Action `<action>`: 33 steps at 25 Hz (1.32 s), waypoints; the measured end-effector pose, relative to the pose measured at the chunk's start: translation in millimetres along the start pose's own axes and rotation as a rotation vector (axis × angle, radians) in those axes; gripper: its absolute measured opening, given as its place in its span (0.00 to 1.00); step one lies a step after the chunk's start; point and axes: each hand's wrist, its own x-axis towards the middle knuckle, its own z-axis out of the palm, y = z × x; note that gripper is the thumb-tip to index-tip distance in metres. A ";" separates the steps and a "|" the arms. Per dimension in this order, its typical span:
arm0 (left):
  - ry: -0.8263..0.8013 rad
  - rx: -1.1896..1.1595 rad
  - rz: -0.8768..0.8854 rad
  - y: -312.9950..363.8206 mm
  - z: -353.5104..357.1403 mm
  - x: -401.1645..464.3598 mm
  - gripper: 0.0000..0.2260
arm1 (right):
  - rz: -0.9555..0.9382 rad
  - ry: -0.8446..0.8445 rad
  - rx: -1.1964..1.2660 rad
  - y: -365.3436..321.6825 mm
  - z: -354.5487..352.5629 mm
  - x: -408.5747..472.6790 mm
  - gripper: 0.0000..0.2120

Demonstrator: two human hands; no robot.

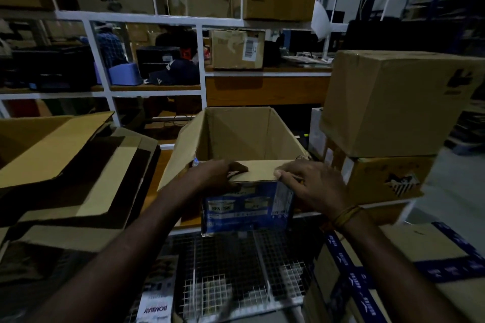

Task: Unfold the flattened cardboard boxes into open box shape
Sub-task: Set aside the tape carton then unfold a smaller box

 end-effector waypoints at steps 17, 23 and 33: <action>0.198 0.026 -0.167 -21.7 61.3 27.2 0.42 | 0.484 -0.274 -0.055 33.6 82.7 -1.2 0.39; 0.421 0.078 -0.364 -17.4 71.8 40.0 0.40 | 0.510 -0.029 0.009 30.9 89.4 7.5 0.40; 0.499 0.027 -0.476 -33.8 63.6 64.6 0.26 | 0.551 0.066 -0.205 27.2 117.6 29.5 0.34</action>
